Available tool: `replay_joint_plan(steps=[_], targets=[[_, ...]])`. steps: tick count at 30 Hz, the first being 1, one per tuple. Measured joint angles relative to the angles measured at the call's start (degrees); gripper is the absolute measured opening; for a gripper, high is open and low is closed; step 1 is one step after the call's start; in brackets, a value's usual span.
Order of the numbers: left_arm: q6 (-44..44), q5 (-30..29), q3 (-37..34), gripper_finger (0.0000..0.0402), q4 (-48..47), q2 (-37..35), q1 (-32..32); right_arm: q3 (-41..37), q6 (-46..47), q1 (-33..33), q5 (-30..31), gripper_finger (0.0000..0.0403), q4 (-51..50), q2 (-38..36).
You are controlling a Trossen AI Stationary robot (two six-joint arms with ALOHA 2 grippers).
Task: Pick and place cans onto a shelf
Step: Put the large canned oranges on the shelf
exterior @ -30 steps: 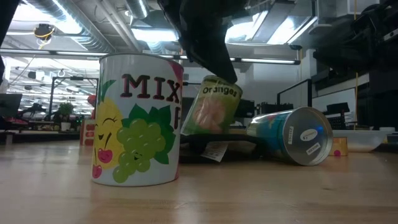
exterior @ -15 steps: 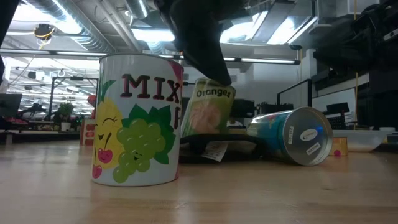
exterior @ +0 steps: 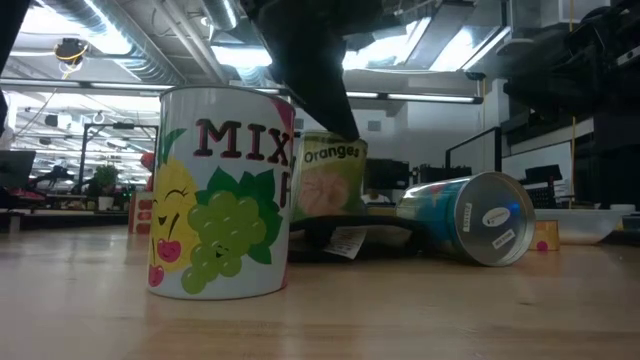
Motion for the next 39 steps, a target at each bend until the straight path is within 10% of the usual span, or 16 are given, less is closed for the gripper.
replay_joint_plan(steps=[8,39], targets=[[-0.15,-0.07,0.00,0.0005,-1.20,0.00,0.00,-0.01,-0.01,-0.01,0.02,0.0084,-0.02,0.00],[7.98,-0.46,16.79,0.0000,-5.94,0.24,6.68,0.01,0.01,-0.01,0.00,0.0084,-0.01,0.00]])
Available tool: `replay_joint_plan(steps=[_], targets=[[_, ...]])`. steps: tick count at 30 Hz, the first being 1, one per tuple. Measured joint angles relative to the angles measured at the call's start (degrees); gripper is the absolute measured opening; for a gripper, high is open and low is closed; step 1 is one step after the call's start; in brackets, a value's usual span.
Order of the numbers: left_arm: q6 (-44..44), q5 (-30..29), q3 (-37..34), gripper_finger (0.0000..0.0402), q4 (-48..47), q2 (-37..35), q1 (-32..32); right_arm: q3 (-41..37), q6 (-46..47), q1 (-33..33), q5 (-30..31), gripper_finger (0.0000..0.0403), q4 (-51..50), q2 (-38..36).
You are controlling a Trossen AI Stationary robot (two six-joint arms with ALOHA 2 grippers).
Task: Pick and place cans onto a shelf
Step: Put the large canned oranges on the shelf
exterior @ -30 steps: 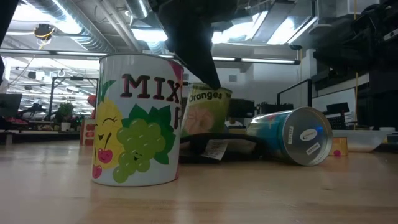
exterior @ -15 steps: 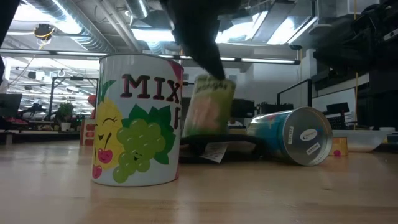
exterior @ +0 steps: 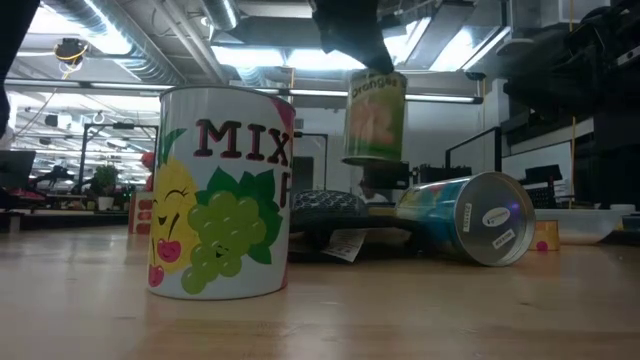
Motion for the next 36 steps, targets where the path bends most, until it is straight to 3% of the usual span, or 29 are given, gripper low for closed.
replay_joint_plan(steps=[25,36], targets=[[2.05,-0.48,0.79,0.0000,5.48,0.15,22.66,0.00,-0.02,0.02,0.00,0.0084,0.01,0.00],[3.67,2.29,0.83,0.0000,9.14,6.87,26.92,-0.01,-0.02,0.01,0.02,0.0084,0.01,0.00]])
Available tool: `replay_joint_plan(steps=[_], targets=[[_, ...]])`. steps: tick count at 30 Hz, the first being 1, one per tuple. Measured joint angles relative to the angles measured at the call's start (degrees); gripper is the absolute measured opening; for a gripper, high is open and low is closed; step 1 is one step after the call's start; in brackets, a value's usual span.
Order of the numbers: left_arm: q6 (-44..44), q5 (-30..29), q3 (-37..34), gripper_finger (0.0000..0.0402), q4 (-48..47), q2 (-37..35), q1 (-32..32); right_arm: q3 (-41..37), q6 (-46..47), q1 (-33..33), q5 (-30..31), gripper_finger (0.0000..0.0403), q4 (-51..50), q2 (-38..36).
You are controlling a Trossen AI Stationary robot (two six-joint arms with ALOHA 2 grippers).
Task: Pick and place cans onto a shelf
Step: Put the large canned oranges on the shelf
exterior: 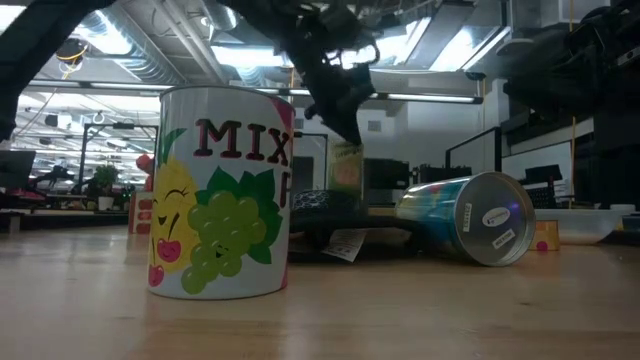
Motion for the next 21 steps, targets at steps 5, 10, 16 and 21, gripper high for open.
replay_joint_plan(steps=[5,10,16,21], targets=[[1.93,-0.06,0.00,0.0000,1.86,1.75,1.14,0.01,0.00,0.01,0.00,0.0084,-0.02,0.00],[1.94,-0.28,-0.04,0.0000,2.21,1.79,2.05,0.01,0.00,0.00,0.00,0.0084,-0.01,0.02],[1.97,-0.21,-0.04,0.0000,2.00,1.79,2.29,0.01,0.00,0.01,-0.02,0.0084,0.00,0.02],[2.01,-0.26,-0.04,0.0001,1.94,1.79,2.35,0.01,0.00,0.01,0.00,0.0084,-0.02,0.02]])
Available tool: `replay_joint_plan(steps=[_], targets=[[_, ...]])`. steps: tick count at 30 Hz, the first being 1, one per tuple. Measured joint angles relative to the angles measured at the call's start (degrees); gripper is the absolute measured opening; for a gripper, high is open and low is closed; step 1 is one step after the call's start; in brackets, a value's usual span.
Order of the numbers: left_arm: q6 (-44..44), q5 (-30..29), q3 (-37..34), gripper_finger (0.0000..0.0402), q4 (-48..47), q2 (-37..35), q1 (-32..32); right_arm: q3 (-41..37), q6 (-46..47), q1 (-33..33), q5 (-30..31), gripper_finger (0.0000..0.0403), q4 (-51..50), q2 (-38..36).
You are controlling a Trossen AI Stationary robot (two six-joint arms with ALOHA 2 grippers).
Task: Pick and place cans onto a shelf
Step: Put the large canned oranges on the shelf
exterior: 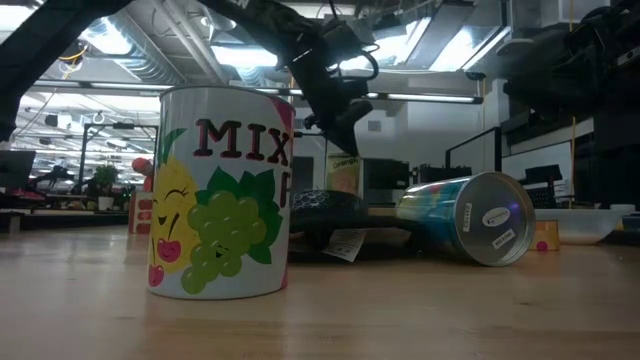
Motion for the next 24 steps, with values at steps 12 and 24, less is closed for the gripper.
replay_joint_plan(steps=[12,24], targets=[[-0.05,-1.44,0.00,0.0002,-0.22,0.00,1.03,0.00,0.00,-0.02,0.00,0.0084,0.02,0.02],[-0.02,-1.38,0.00,0.0014,-1.18,0.00,1.03,-0.01,0.00,-0.02,-0.01,0.0084,0.02,0.02]])
